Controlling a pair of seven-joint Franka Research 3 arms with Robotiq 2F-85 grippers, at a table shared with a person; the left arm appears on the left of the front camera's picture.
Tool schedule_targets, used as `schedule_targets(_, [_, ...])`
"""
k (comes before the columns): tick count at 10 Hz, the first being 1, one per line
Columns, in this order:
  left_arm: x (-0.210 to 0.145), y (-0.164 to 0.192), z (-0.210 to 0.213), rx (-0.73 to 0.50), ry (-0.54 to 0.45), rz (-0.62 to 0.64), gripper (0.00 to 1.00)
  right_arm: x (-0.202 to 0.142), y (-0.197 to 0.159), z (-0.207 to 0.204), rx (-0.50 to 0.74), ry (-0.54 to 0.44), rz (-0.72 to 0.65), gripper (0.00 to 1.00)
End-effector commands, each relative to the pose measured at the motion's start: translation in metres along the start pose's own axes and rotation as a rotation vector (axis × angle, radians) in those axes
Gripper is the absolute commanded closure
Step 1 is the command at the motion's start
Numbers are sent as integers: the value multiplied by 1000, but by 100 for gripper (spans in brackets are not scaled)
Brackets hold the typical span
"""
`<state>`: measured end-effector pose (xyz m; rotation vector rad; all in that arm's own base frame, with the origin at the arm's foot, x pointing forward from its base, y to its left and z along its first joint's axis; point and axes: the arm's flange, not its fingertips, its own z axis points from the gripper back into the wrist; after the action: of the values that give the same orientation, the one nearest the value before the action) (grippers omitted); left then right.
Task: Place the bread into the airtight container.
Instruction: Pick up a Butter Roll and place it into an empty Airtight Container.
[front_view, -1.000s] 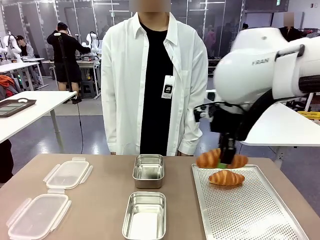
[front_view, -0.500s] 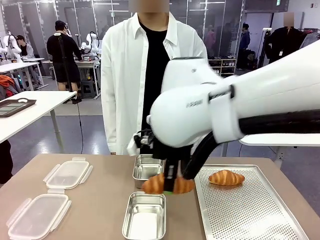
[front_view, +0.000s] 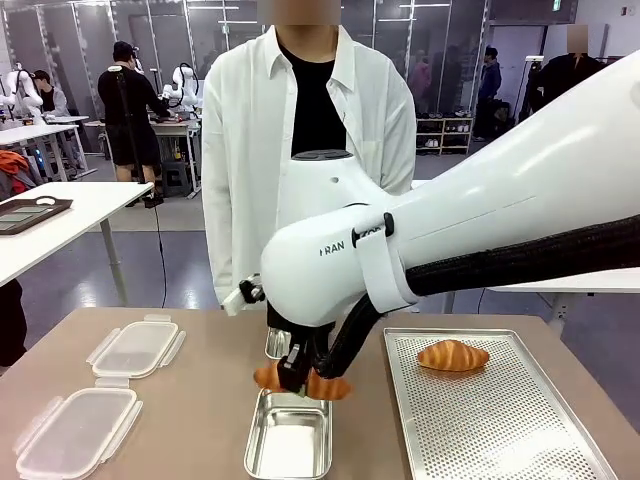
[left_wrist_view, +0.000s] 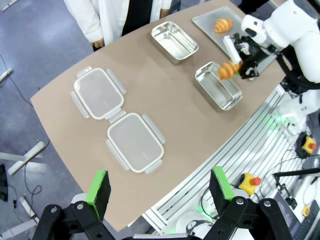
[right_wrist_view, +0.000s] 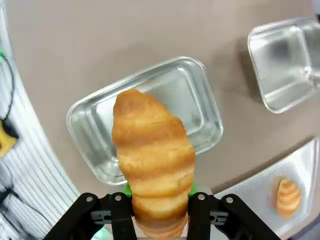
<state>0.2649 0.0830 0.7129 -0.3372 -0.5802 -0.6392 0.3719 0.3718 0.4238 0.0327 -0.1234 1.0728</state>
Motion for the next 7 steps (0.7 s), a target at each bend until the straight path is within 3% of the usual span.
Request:
schedule_targets(1, [1,0,2,-5,1,-17,0,-3,-2,-5,-98,8,-337,64])
schedule_targets(5, [1,0,2,-5,1,-17,0,5,1,-22,-35,26,-787,64])
schedule_targets(7, [1,0,2,-5,1,-17,0,12,9,-32,-49,92,-1015,64])
